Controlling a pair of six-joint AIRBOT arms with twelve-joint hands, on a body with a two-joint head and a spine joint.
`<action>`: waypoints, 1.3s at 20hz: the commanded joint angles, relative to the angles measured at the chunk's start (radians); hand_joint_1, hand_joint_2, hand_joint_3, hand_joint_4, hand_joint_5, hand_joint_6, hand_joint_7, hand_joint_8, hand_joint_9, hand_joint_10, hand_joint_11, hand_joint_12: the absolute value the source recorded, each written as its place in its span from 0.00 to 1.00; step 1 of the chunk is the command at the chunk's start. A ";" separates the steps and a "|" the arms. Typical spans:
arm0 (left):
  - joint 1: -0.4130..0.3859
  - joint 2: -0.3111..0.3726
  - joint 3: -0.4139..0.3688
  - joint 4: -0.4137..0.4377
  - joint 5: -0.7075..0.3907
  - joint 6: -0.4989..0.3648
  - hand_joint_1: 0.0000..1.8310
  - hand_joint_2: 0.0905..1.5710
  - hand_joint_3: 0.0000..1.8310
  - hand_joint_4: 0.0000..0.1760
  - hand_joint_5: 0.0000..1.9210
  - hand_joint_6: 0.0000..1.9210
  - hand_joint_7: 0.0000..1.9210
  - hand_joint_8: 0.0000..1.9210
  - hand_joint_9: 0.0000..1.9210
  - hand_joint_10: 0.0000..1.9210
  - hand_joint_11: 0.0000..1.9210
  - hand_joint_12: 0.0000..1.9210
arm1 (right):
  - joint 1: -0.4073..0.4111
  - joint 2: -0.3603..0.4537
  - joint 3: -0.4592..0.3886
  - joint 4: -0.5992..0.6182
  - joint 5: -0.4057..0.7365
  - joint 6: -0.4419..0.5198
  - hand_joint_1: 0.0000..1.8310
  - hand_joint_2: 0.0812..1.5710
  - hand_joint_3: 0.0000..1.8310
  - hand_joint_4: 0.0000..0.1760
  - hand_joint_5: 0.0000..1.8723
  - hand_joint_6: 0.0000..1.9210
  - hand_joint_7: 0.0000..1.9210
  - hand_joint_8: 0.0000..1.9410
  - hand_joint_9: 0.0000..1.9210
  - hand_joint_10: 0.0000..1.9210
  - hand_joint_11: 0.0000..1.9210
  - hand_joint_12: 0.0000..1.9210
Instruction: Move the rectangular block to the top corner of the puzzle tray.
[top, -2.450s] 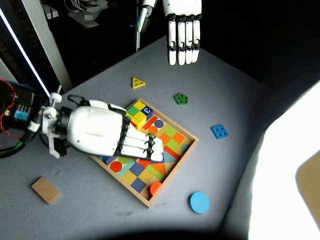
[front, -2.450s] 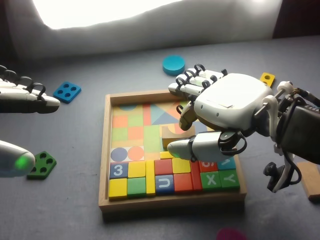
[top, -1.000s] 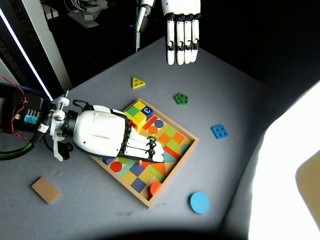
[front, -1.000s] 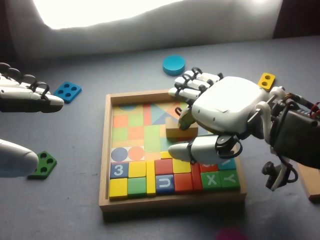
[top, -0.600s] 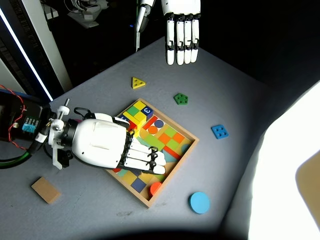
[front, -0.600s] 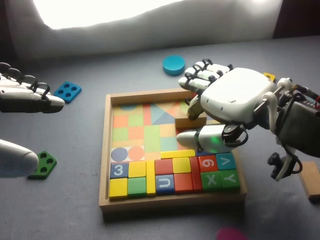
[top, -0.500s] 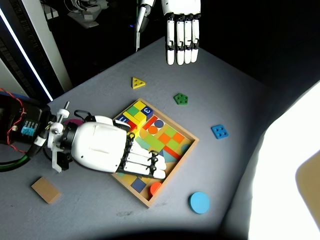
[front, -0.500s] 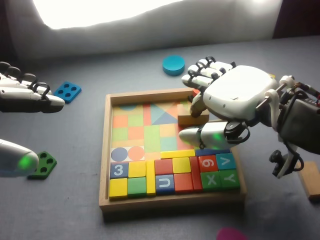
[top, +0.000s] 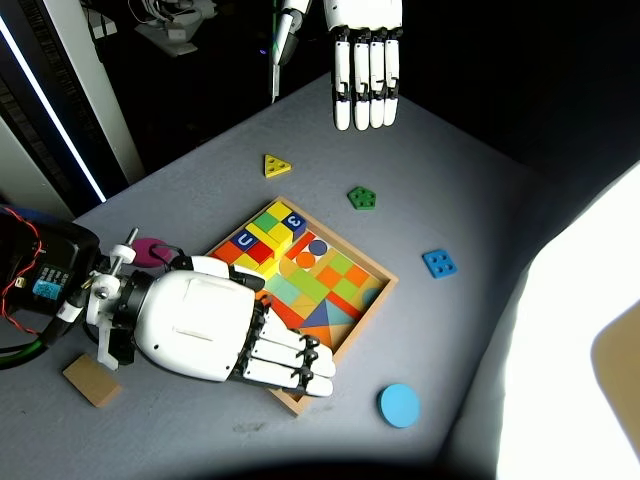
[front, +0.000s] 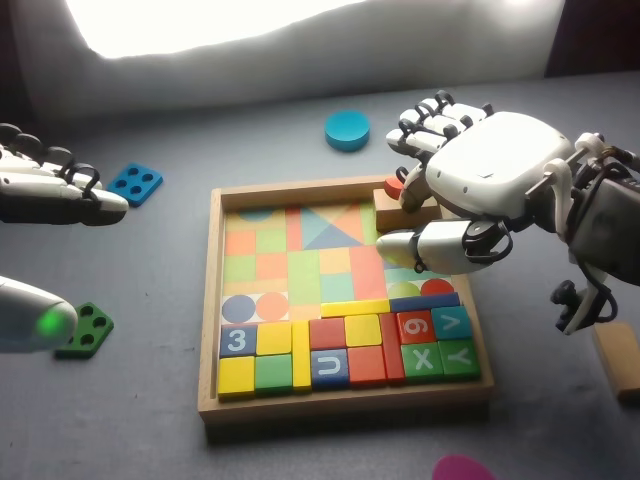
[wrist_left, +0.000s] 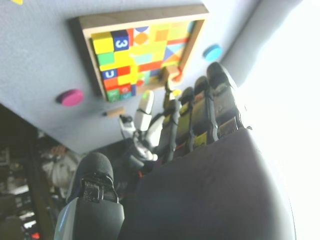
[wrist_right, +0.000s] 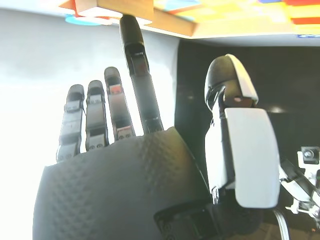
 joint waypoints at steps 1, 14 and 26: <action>-0.015 -0.002 0.002 -0.009 0.086 -0.001 0.01 0.77 0.00 0.21 0.05 0.00 0.04 0.00 0.04 0.00 0.00 0.16 | 0.004 0.001 0.007 -0.011 0.050 0.001 0.00 0.74 0.00 0.00 0.41 0.07 0.05 0.00 0.00 0.00 0.00 0.00; -0.015 -0.001 -0.002 -0.009 0.086 -0.001 0.00 0.77 0.00 0.21 0.05 0.00 0.05 0.00 0.06 0.00 0.00 0.20 | 0.013 -0.025 0.053 -0.011 0.051 0.011 0.00 0.74 0.00 0.02 0.40 0.06 0.03 0.00 0.00 0.00 0.00 0.00; -0.015 -0.001 -0.001 -0.009 0.086 -0.001 0.00 0.77 0.00 0.21 0.04 0.00 0.04 0.00 0.04 0.00 0.00 0.18 | 0.009 -0.009 0.060 -0.011 0.056 0.005 0.00 0.75 0.00 0.00 0.41 0.06 0.06 0.01 0.00 0.00 0.00 0.00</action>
